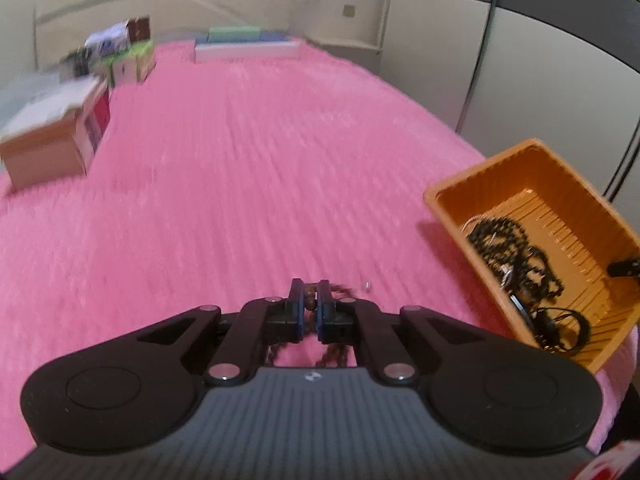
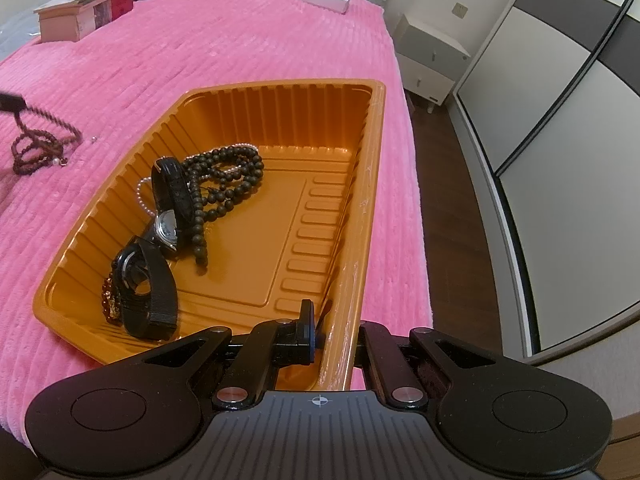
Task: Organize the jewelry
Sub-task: 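Close the left tool on the brown bead bracelet, then carry the brown bead bracelet into the orange tray and open the left tool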
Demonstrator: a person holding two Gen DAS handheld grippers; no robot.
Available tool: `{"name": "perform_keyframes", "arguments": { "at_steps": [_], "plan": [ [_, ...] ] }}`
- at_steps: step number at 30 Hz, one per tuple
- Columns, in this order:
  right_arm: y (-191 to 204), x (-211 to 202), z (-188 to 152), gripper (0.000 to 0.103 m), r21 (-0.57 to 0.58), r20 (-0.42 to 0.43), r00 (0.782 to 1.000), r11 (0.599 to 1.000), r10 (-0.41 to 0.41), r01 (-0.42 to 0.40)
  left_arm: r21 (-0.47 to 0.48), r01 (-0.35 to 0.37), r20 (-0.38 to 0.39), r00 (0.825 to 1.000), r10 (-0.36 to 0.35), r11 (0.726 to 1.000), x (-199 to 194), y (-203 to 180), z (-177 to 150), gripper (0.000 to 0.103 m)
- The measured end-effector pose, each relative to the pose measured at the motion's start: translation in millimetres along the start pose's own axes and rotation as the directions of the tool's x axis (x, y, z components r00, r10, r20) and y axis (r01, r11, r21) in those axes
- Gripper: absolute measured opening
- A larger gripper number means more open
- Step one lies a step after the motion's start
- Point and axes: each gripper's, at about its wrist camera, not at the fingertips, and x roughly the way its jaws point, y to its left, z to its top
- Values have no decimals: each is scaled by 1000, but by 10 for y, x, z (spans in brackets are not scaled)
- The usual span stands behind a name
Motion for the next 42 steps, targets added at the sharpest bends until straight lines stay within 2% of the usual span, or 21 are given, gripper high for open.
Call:
{"name": "perform_keyframes", "arguments": {
  "at_steps": [10, 21, 29, 42],
  "plan": [
    [-3, -10, 5, 4, -3, 0, 1000, 1000, -1, 1, 78, -2, 99, 995, -6, 997, -453, 48, 449, 5],
    [-11, -34, 8, 4, -7, 2, 1000, 1000, -4, 4, 134, -7, 216, 976, -23, 991, -932, 39, 879, 5],
    [-8, -41, 6, 4, -9, 3, 1000, 1000, -5, 5, 221, 2, 204, 978, -49, 975, -1008, -71, 1035, 5],
    [-17, -55, 9, 4, -9, 3, 1000, 1000, -5, 5, 367, 41, 162, 981, -107, 929, -958, -432, 1132, 5]
  ]
}}
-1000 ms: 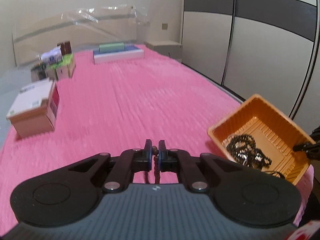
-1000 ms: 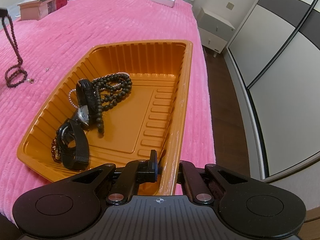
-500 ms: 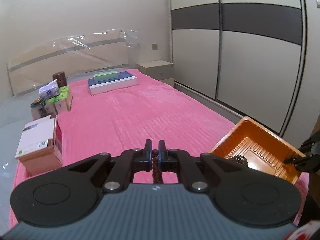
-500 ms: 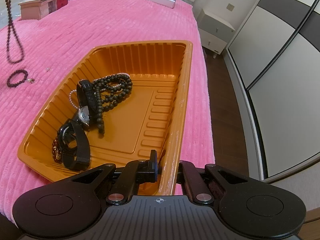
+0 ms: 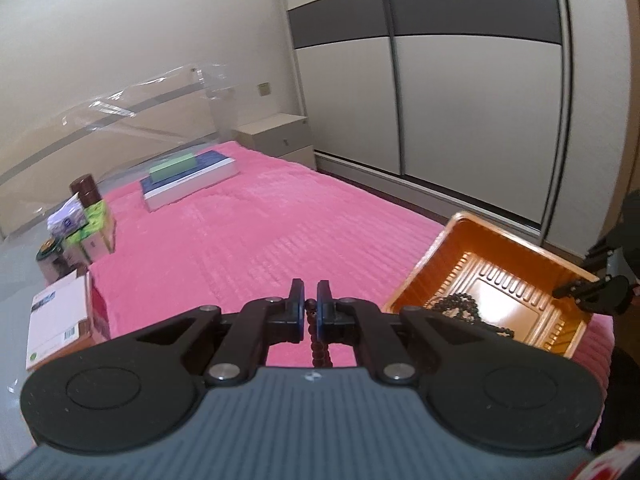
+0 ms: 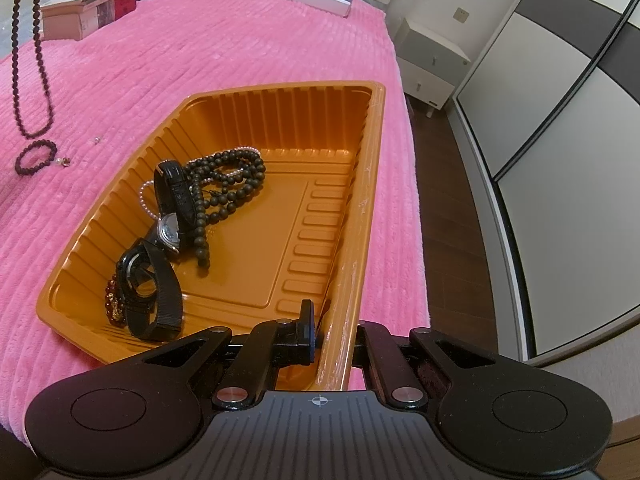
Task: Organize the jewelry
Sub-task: 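Carry the brown bead bracelet into the orange tray and open the left tool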
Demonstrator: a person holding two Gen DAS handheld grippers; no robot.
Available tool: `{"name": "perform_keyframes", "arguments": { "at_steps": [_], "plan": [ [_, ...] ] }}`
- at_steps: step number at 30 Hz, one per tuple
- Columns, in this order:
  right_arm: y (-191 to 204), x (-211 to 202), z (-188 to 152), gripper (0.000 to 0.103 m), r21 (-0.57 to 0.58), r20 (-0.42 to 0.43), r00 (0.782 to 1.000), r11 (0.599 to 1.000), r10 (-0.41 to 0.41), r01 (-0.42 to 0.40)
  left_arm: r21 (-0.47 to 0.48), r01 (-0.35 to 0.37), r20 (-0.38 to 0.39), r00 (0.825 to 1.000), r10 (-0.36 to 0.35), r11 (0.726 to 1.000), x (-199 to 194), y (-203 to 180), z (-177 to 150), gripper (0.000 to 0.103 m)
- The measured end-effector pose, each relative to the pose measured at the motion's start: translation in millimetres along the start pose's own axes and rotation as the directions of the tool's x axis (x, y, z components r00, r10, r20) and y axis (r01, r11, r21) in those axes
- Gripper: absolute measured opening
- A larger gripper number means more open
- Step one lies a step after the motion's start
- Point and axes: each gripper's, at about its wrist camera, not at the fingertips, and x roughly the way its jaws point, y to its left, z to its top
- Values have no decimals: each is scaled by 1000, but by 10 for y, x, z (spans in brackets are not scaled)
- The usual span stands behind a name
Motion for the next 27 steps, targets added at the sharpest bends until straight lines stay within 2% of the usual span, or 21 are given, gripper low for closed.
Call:
{"name": "perform_keyframes", "arguments": {
  "at_steps": [8, 15, 22, 27],
  "plan": [
    [6, -2, -1, 4, 0, 0, 1000, 1000, 0, 0, 77, 82, 9, 997, -83, 994, 86, -281, 238, 5],
    [16, -13, -1, 4, 1, 1, 1000, 1000, 0, 0, 164, 169, 38, 983, -178, 972, 223, -726, 616, 5],
    [21, -12, -11, 4, -1, 1, 1000, 1000, 2, -2, 234, 259, 13, 963, -269, 937, 487, -1161, 835, 5],
    [22, 9, -4, 4, -5, -1, 1000, 1000, 4, -4, 308, 333, -35, 940, -339, 891, 647, -1438, 832, 5]
  ]
}}
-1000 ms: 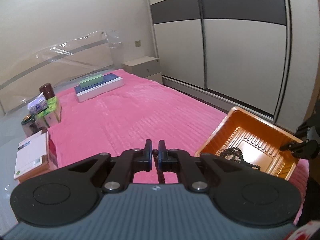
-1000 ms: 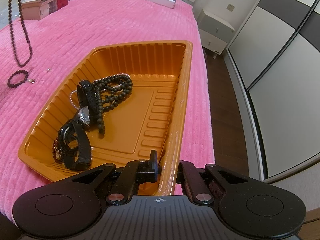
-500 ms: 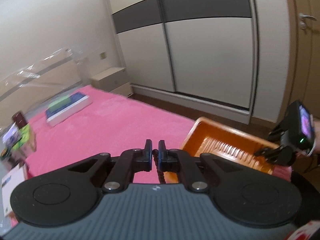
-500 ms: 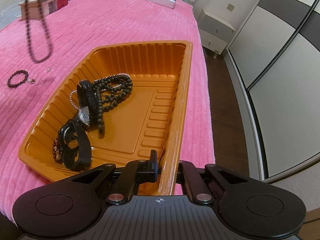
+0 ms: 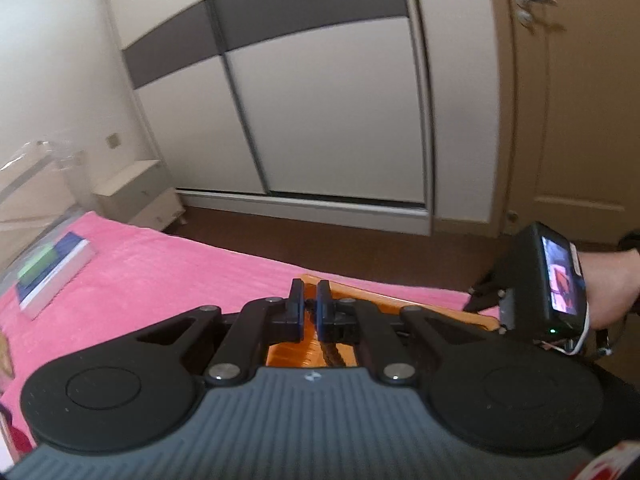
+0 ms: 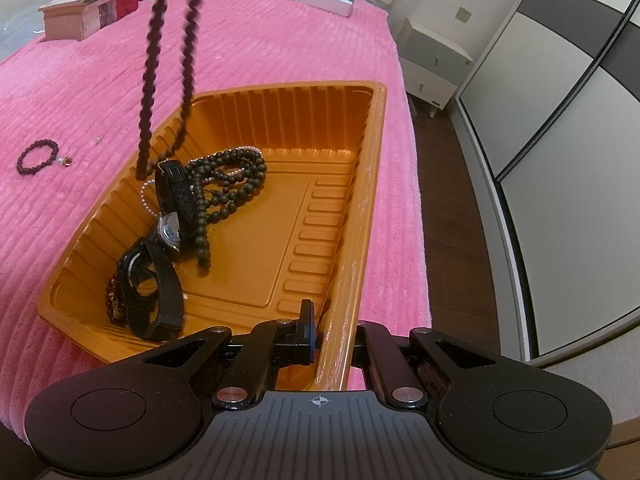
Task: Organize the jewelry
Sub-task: 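Carry the brown bead bracelet into the orange tray and open the left tool, then move the open left tool over the small dark bead bracelet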
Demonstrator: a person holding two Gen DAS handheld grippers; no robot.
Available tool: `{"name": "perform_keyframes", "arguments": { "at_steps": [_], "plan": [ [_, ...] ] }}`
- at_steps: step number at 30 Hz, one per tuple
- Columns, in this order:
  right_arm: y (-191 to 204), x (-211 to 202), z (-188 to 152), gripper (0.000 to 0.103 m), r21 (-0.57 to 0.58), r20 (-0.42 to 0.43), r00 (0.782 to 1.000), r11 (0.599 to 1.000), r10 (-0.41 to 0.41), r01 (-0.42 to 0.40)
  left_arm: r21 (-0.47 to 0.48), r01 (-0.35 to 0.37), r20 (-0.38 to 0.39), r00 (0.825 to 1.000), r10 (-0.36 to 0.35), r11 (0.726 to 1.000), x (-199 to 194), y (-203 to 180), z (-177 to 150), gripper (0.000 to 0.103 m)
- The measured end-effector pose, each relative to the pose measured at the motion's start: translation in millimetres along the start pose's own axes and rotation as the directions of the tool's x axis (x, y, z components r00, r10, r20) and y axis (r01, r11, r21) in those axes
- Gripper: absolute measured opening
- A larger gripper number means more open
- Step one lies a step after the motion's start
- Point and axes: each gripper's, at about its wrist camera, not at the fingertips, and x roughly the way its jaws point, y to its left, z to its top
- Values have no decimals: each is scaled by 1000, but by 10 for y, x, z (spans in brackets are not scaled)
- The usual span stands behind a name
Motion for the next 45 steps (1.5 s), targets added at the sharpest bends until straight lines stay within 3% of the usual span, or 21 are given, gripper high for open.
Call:
{"name": "perform_keyframes", "arguments": {
  "at_steps": [10, 19, 35, 45],
  "plan": [
    [2, 3, -1, 4, 2, 0, 1000, 1000, 1, -1, 54, 43, -79, 996, -39, 998, 442, -168, -39, 5],
    [6, 11, -5, 4, 1, 0, 1000, 1000, 1, -1, 80, 27, -134, 991, -16, 996, 729, -223, -143, 5],
    [16, 39, -14, 4, 3, -4, 1000, 1000, 1, -1, -17, 8, -165, 986, -10, 1000, 940, -118, -273, 4],
    [13, 37, -11, 4, 3, -4, 1000, 1000, 1, -1, -56, -16, -164, 986, 7, 998, 806, -9, -463, 4]
  ]
}}
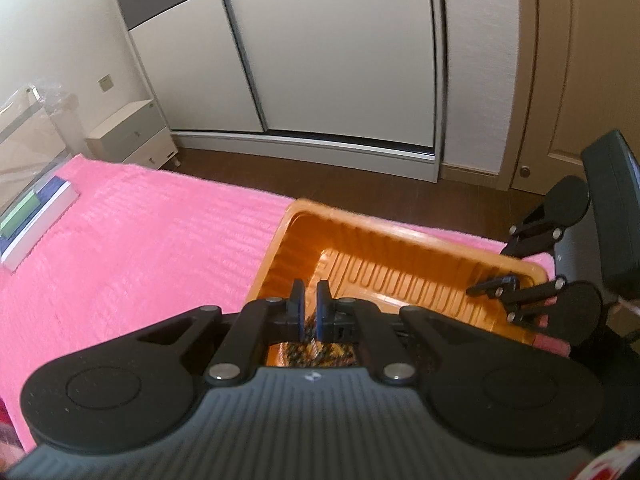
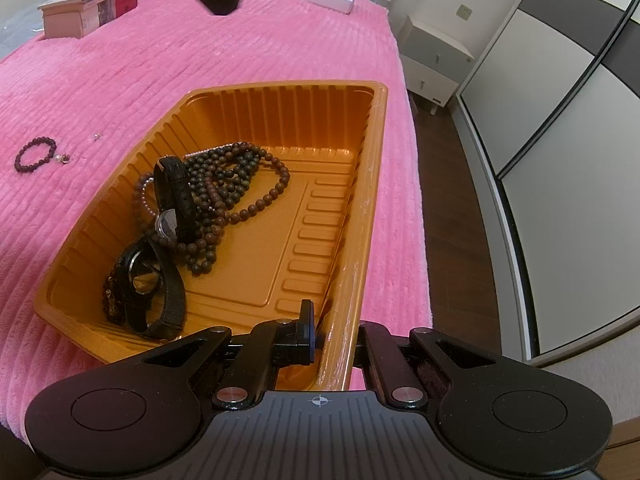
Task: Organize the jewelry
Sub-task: 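Move the open left tool over the small dark bead bracelet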
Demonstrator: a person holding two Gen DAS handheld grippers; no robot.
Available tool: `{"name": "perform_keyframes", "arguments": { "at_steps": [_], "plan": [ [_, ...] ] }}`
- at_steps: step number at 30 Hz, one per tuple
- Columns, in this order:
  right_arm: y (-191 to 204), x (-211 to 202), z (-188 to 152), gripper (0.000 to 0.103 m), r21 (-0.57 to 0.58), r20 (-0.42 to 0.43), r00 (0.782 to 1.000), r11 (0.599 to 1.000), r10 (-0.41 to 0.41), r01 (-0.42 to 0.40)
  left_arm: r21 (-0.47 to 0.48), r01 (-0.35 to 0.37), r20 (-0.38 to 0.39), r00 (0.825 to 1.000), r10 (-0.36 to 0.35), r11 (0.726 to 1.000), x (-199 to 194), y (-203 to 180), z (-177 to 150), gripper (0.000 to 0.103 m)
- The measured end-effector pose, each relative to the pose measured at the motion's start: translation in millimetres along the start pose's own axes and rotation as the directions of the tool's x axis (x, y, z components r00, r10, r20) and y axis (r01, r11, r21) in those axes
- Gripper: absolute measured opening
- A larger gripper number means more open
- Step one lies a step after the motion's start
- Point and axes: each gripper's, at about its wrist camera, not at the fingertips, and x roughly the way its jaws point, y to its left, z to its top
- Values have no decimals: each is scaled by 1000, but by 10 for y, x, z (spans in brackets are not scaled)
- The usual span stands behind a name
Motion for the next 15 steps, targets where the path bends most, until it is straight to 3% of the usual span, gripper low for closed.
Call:
{"name": "perform_keyframes", "arguments": {
  "at_steps": [8, 15],
  "plan": [
    [8, -1, 2, 4, 2, 1, 1000, 1000, -2, 2, -140, -83, -18, 997, 82, 987, -331, 403, -657, 8],
    [-2, 1, 1, 4, 6, 0, 1000, 1000, -1, 1, -298, -236, -69, 972, 226, 925, -675, 760, -1458, 18]
  ]
}}
